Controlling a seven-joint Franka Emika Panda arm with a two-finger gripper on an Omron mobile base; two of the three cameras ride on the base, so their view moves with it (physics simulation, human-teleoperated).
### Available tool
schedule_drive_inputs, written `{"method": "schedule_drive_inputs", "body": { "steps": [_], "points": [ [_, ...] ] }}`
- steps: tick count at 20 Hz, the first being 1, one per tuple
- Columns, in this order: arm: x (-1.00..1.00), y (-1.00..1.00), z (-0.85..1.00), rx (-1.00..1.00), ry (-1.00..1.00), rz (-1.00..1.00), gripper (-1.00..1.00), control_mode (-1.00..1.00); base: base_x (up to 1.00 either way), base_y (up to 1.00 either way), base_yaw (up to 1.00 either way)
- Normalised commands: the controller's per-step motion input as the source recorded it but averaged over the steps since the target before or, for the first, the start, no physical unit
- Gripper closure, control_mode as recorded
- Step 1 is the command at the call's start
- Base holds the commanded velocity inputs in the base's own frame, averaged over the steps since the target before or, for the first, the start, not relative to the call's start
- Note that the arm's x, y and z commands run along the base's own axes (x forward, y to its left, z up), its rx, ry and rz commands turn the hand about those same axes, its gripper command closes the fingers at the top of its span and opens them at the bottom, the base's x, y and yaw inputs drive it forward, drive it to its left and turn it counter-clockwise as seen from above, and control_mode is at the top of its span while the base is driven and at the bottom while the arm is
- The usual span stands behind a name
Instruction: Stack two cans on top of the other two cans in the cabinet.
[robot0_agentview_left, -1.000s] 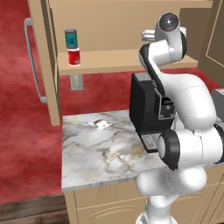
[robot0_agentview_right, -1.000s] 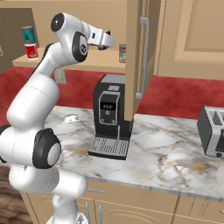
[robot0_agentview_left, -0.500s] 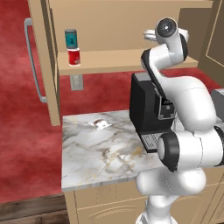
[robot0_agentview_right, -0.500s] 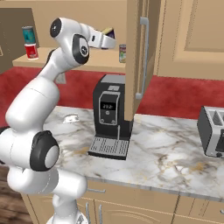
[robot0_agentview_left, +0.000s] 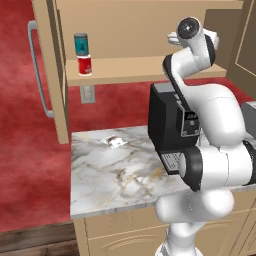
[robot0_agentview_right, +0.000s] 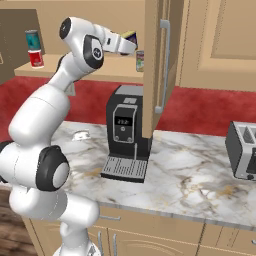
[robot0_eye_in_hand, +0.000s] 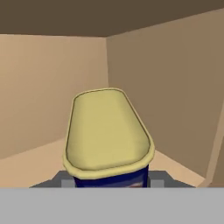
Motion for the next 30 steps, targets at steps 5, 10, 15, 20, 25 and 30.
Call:
{"method": "schedule_drive_inputs", "body": {
  "steps": [5,10,15,20,25,30],
  "points": [
    [0.0,-0.13,0.08,0.0,0.06,-0.08,1.0,-1.0,0.0,0.0,0.0],
    [0.0,-0.14,0.02,0.0,0.06,-0.05,1.0,-1.0,0.0,0.0,0.0],
    [0.0,-0.04,-0.02,0.0,0.02,-0.02,1.0,-1.0,0.0,0.0,0.0],
    [0.0,0.0,0.0,0.0,0.0,0.0,1.0,-1.0,0.0,0.0,0.0],
    [0.0,-0.04,-0.05,0.04,0.0,0.0,1.0,-1.0,0.0,0.0,0.0],
    [0.01,-0.07,-0.1,0.05,0.01,0.0,1.0,-1.0,0.0,0.0,0.0]
  ]
}}
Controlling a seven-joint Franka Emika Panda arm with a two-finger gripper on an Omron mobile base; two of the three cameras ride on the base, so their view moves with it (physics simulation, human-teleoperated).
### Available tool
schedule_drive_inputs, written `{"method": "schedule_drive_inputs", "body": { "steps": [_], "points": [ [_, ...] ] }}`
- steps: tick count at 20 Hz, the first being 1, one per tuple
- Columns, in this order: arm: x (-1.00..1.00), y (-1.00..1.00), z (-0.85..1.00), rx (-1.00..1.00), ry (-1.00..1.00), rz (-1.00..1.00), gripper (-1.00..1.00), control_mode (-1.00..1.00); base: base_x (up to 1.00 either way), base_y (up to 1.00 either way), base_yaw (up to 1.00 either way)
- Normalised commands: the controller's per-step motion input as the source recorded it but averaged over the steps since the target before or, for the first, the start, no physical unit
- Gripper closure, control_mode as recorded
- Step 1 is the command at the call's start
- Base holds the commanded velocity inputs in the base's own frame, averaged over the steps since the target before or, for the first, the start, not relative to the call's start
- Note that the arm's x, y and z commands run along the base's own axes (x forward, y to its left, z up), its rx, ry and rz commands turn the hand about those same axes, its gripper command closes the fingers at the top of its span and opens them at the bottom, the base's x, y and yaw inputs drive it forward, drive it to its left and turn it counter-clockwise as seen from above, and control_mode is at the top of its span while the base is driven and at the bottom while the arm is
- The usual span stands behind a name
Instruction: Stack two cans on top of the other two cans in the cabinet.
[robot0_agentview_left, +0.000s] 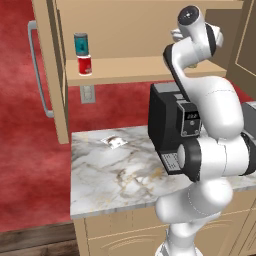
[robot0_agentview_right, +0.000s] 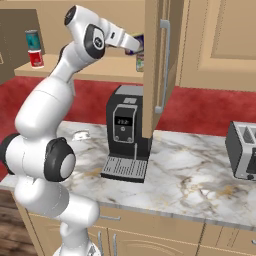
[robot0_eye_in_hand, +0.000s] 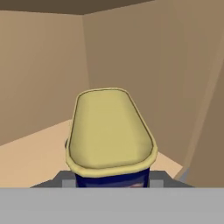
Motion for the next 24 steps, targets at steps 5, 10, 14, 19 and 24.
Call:
{"method": "schedule_drive_inputs", "body": {
  "steps": [5,10,14,19,24],
  "points": [
    [0.09,-0.04,-0.02,0.02,0.0,0.0,1.0,-1.0,0.0,0.0,0.0],
    [0.13,0.0,0.0,0.0,0.0,0.0,1.0,-1.0,0.0,0.0,0.0],
    [0.11,0.0,0.0,0.0,0.0,0.0,1.0,-1.0,0.0,0.0,0.0],
    [0.0,0.0,-0.01,0.01,0.0,0.0,1.0,-1.0,0.0,0.0,0.0],
    [0.01,0.0,-0.05,0.0,0.0,0.0,1.0,-1.0,0.0,0.0,0.0]
  ]
}}
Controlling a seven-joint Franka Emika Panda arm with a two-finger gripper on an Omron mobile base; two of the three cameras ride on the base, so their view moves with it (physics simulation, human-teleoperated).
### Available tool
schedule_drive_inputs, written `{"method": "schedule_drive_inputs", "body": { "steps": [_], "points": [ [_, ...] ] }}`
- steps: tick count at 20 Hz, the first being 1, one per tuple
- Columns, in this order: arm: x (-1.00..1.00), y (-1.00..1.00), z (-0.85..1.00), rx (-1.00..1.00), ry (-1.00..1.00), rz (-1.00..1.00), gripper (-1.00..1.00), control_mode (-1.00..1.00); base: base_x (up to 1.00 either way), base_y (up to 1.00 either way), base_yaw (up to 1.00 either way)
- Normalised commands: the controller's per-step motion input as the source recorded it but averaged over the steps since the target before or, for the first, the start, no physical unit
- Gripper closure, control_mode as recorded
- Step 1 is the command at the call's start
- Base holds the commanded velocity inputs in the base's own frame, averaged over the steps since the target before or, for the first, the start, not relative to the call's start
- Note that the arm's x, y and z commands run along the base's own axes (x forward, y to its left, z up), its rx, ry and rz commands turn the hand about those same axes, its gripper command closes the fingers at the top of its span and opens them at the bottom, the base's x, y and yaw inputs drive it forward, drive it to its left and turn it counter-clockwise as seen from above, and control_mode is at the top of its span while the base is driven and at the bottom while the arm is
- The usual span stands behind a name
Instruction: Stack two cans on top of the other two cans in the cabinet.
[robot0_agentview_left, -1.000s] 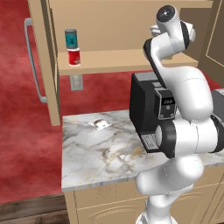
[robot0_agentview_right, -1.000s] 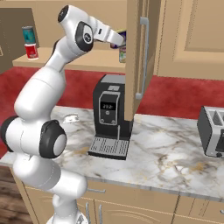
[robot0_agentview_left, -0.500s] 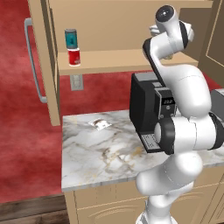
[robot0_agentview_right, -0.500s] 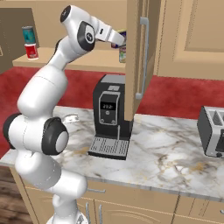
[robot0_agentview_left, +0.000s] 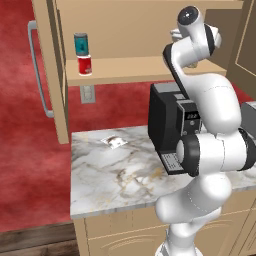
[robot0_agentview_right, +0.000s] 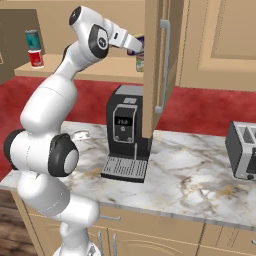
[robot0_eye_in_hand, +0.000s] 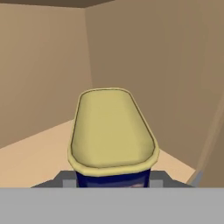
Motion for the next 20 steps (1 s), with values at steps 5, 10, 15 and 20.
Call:
{"method": "schedule_drive_inputs", "body": {
  "steps": [5,10,15,20],
  "points": [
    [0.02,-0.01,-0.04,0.0,0.0,0.0,1.0,-1.0,0.0,0.0,0.0],
    [0.08,-0.01,-0.02,0.0,0.0,0.0,1.0,-1.0,0.0,0.0,0.0],
    [0.11,-0.01,0.0,0.0,0.01,0.0,1.0,-1.0,0.0,0.0,0.0],
    [0.09,0.0,0.03,0.0,0.04,0.0,1.0,-1.0,0.0,0.0,0.0]
  ]
}}
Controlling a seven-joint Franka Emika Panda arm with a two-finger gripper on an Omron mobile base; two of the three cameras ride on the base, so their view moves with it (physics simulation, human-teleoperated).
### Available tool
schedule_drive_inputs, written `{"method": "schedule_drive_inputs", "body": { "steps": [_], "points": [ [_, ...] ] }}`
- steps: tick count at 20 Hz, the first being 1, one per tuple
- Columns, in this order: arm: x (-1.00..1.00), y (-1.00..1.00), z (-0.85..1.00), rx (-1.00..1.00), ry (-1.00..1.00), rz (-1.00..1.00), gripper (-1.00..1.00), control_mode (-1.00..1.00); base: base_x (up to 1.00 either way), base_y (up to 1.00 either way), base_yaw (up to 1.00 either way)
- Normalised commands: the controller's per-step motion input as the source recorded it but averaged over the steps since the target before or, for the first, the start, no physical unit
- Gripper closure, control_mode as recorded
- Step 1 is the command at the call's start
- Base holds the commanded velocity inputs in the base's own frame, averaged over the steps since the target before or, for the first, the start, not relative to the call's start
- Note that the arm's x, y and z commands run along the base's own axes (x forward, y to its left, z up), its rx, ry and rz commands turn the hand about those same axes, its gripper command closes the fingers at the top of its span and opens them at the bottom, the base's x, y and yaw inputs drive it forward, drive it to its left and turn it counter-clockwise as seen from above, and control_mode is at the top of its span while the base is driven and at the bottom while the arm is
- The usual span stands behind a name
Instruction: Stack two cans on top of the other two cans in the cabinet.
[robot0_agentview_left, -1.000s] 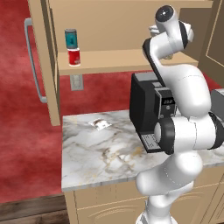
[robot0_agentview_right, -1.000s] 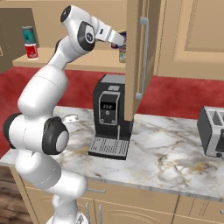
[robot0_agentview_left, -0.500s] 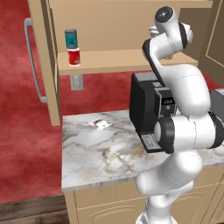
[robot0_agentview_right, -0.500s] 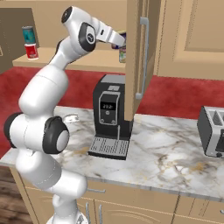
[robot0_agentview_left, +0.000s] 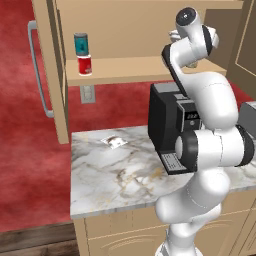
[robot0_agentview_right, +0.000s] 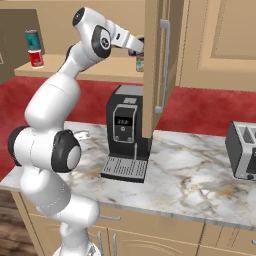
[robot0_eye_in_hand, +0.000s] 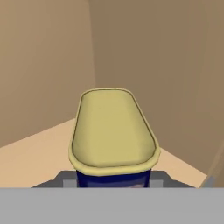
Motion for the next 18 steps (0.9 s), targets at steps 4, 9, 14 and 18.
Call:
{"method": "schedule_drive_inputs", "body": {
  "steps": [4,9,14,18],
  "points": [
    [0.11,0.0,0.03,0.0,0.05,0.0,1.0,-1.0,0.0,0.0,0.0],
    [0.11,0.0,0.06,0.0,0.05,0.0,1.0,-1.0,0.0,0.0,0.0],
    [0.05,0.0,0.02,0.0,0.02,0.0,1.0,-1.0,0.0,0.0,0.0],
    [0.0,0.0,0.0,0.0,0.0,0.0,1.0,-1.0,0.0,0.0,0.0]
  ]
}}
